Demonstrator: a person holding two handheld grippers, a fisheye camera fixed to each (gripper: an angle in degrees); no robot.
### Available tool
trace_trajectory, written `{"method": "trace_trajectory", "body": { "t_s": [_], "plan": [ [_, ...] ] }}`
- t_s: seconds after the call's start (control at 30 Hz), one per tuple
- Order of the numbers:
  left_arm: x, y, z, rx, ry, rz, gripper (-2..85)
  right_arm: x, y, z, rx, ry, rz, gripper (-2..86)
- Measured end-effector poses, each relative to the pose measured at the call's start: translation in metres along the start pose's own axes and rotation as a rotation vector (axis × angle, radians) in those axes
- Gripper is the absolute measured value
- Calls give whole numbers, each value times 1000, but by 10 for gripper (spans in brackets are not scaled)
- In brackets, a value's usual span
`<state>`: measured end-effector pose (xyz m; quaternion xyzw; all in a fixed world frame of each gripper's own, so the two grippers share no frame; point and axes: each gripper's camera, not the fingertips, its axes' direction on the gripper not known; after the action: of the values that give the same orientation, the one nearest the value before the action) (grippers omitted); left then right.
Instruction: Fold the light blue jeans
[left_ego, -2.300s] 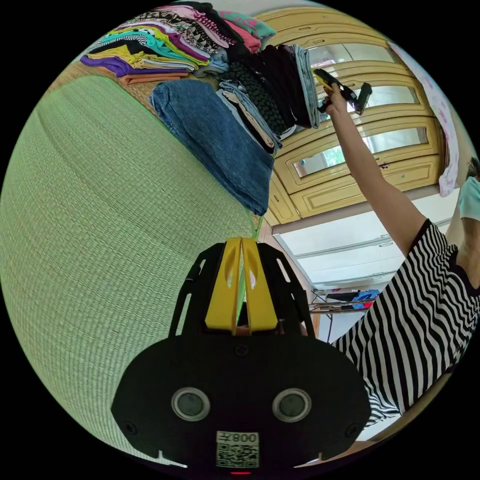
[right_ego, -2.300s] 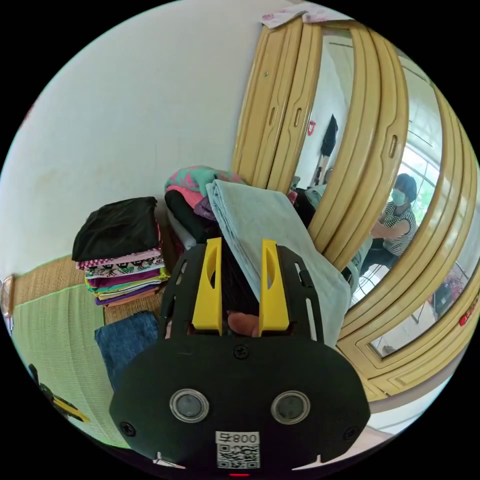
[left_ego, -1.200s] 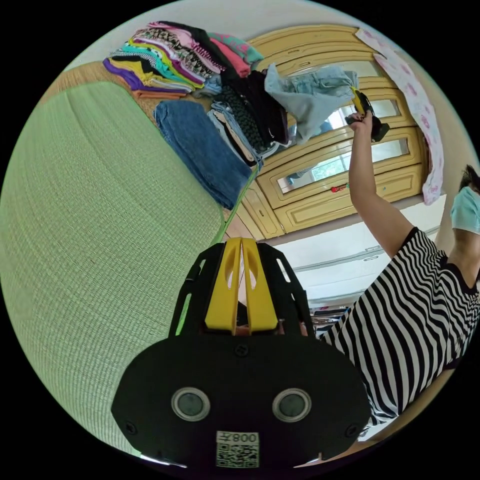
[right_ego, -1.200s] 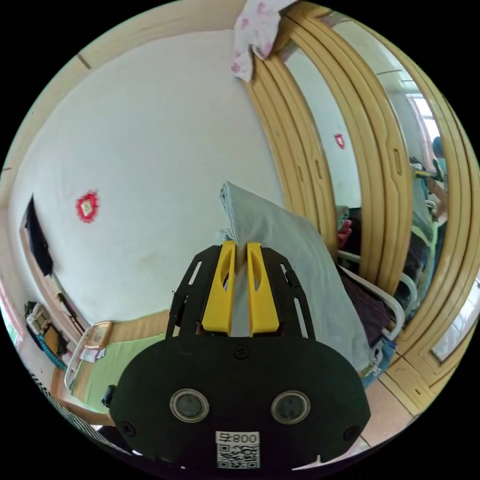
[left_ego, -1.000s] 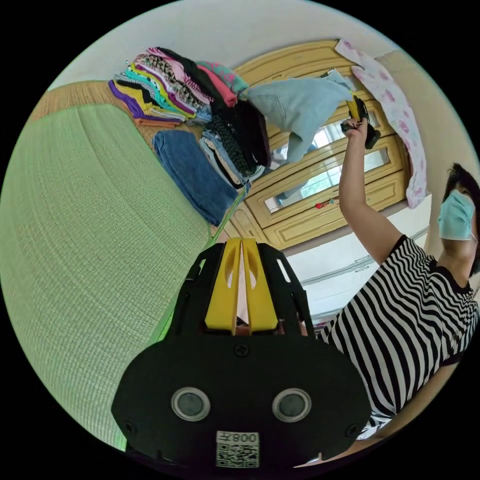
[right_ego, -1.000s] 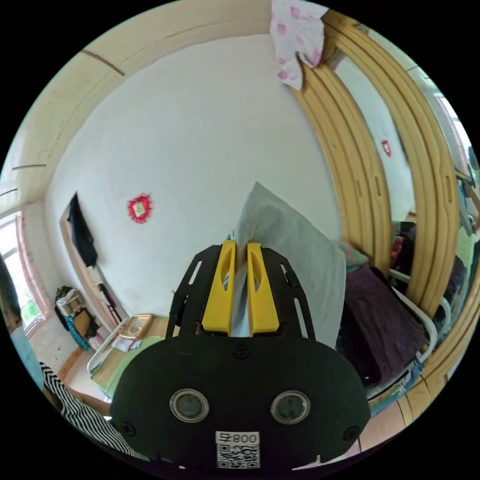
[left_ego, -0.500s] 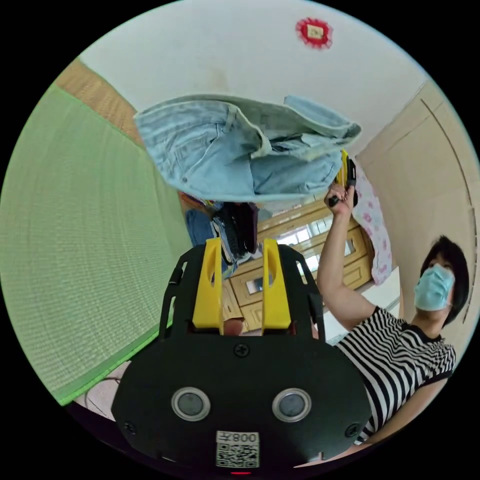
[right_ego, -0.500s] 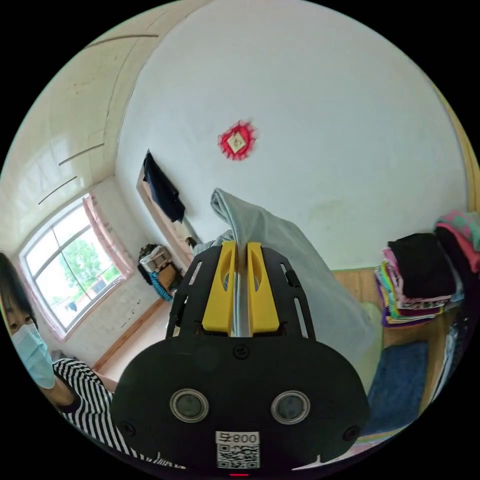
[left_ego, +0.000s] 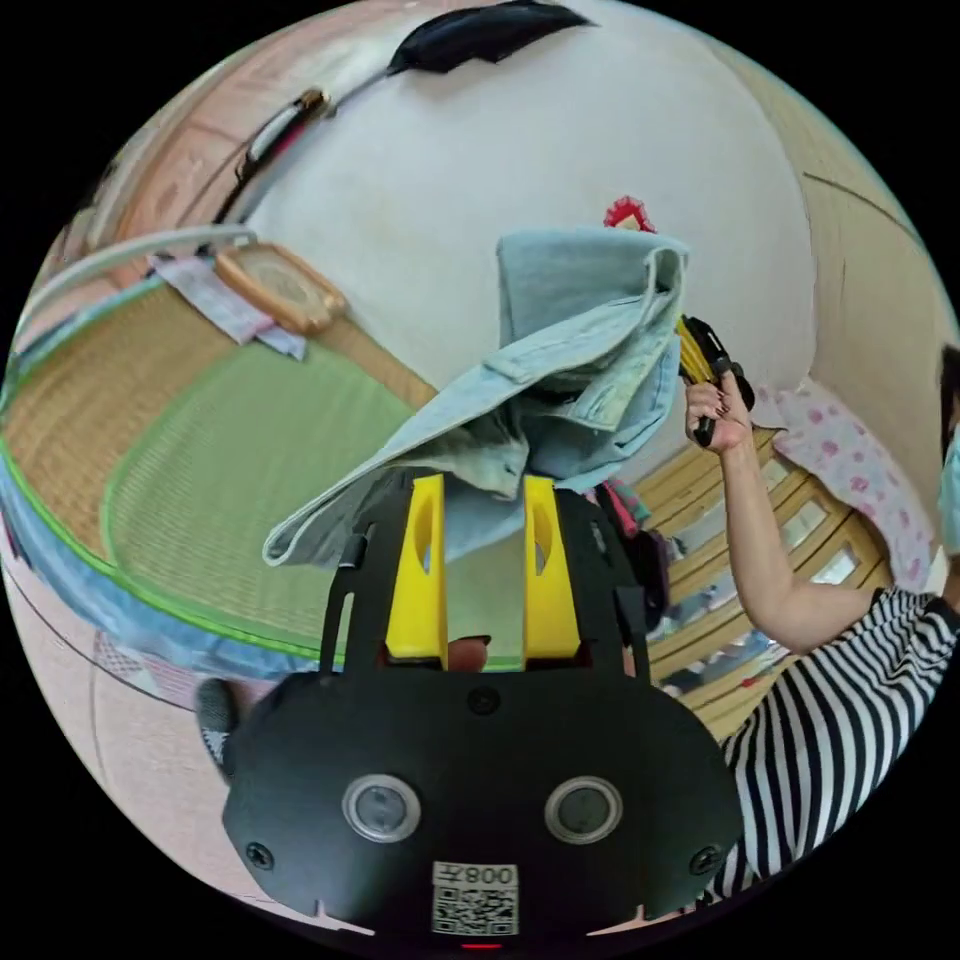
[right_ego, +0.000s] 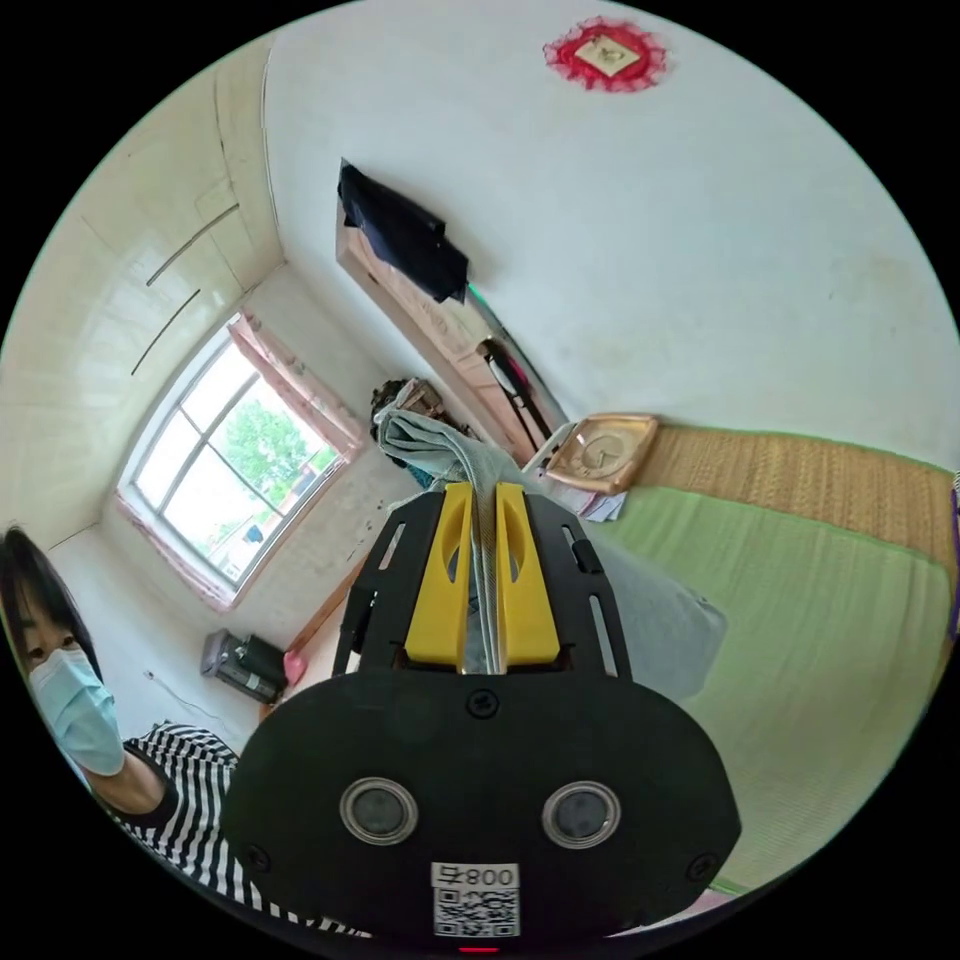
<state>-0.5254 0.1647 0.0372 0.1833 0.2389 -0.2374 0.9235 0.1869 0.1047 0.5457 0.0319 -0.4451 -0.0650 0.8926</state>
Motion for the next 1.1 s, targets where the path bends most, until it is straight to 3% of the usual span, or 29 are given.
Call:
{"method": "trace_trajectory", "body": {
  "t_s": [0.23, 0.43, 0.63, 0.77, 0.93, 1.0, 1.1],
  "plan": [
    [-18, -59, -35, 3, -89, 147, 127, -94, -59, 63, -106, -1, -56, 30],
    [-33, -94, -30, -116, -103, 168, 30, -171, -105, 93, -163, 42, -101, 32],
    [-42, -119, -94, 7, -56, 213, 9, -206, -142, 63, -103, 42, -51, 38],
    [-22, -134, -117, 8, -169, 342, 7, -202, -128, 24, -28, 3, 37, 30],
    [-90, -117, -124, -46, -241, 163, 8, -127, -13, -57, 141, 150, 488, 10],
    [-153, -94, -104, -210, -319, -23, 10, -102, 56, -74, 146, 276, 671, 7],
    [-205, -58, -96, -297, -348, -194, 18, -73, 181, -91, 187, 274, 1040, 3]
  ]
}}
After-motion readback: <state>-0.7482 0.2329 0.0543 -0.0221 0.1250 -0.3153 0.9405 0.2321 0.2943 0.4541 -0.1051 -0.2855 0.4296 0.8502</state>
